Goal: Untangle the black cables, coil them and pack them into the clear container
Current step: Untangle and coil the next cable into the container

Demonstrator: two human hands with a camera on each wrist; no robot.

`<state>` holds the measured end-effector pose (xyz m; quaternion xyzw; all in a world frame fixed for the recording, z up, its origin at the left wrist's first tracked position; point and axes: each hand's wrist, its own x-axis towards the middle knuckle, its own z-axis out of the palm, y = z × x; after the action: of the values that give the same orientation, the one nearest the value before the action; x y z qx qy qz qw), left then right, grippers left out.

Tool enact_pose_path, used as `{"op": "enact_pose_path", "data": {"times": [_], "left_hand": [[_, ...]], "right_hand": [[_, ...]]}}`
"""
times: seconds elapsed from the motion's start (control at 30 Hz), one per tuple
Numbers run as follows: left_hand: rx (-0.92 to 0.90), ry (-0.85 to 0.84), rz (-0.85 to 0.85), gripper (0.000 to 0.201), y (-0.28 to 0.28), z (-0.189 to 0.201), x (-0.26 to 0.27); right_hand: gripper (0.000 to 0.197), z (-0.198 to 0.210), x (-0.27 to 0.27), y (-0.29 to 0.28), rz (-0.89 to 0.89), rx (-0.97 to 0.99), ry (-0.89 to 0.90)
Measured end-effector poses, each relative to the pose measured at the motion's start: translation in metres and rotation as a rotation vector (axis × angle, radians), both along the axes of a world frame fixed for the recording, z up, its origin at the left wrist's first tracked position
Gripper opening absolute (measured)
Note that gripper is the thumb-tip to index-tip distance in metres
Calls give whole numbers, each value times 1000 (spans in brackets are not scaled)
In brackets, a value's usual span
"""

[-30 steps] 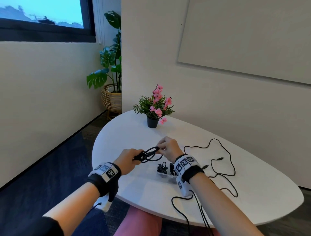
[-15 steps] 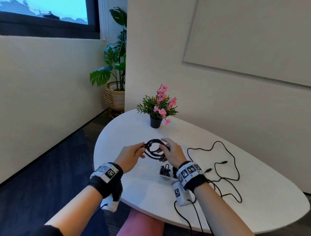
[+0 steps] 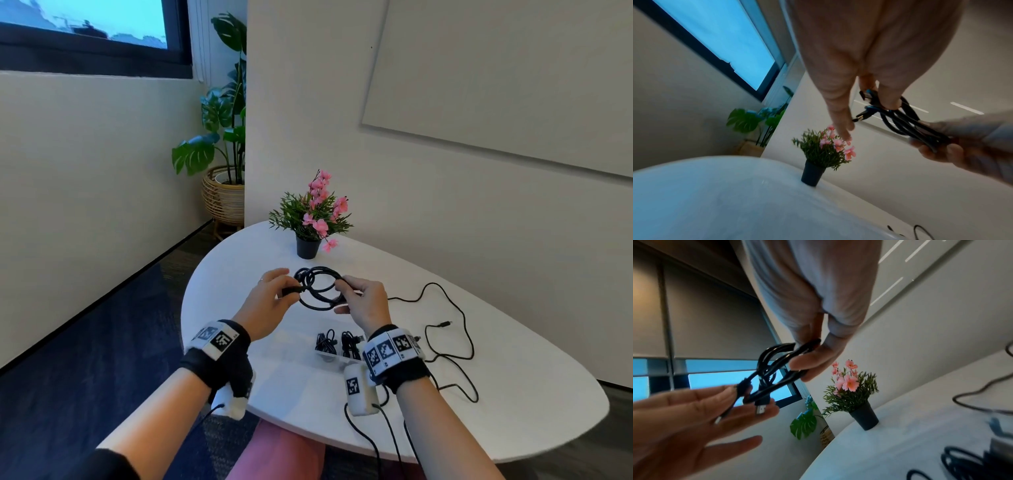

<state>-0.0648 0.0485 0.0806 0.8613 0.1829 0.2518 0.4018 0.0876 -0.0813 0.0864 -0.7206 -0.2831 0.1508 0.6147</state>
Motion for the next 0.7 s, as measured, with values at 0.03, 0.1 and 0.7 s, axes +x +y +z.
{"op": "enact_pose_path", "data": {"times": [0.03, 0.1, 0.7], "left_hand": [[-61, 33, -19, 16, 1, -4, -2], [-146, 75, -58, 13, 1, -11, -4], [80, 260, 37, 52, -15, -48, 13]], "right_hand": [[17, -2, 0, 1, 16, 35, 61], [21, -7, 1, 4, 39, 58, 105], [54, -28, -3, 28, 270, -416, 29]]}}
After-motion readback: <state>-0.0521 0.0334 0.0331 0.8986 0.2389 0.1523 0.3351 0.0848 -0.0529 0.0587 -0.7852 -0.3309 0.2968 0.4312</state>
